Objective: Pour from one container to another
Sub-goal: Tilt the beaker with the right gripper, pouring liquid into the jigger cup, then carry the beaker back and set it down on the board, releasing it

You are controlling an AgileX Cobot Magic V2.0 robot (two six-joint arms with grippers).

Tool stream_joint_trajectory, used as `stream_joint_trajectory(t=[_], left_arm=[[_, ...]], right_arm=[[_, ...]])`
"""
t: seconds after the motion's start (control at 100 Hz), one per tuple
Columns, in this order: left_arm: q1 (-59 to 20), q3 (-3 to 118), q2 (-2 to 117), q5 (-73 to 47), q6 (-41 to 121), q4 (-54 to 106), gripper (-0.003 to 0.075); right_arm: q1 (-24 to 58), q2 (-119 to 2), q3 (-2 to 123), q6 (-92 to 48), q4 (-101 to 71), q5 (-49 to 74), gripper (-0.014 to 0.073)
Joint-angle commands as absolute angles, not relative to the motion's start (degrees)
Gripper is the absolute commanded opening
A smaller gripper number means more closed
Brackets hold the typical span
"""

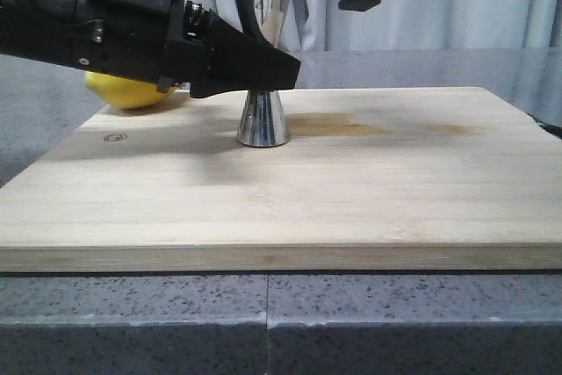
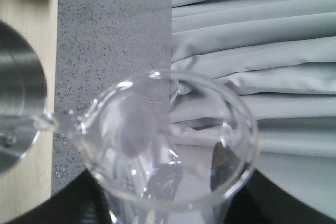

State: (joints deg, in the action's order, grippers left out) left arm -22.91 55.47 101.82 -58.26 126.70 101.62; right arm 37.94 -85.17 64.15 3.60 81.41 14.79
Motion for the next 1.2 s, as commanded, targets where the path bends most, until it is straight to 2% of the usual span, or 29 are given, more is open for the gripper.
stream_joint_trajectory(t=[0.0, 0.52, 0.93, 1.08, 1.19], left_arm=[[-23.2, 56.9, 99.7, -61.7, 126.7, 106.0, 0.0122], [-23.2, 56.9, 99.7, -61.7, 126.7, 106.0, 0.0122], [-23.2, 56.9, 99.7, -61.7, 126.7, 106.0, 0.0122], [-23.2, 56.9, 99.7, -61.7, 126.7, 106.0, 0.0122], [-23.2, 56.9, 99.7, -61.7, 126.7, 106.0, 0.0122]], right_arm=[[38.1, -83.2, 66.3, 3.5, 83.9, 14.3, 0.0267], [38.1, -83.2, 66.3, 7.0, 83.8, 14.0, 0.0267], [37.8, -82.6, 66.3, 35.5, 80.1, 17.4, 0.0267], [33.5, -80.8, 65.7, 47.4, 78.8, 15.7, 0.0267], [27.6, -78.7, 63.3, 55.0, 78.4, 8.4, 0.0267]])
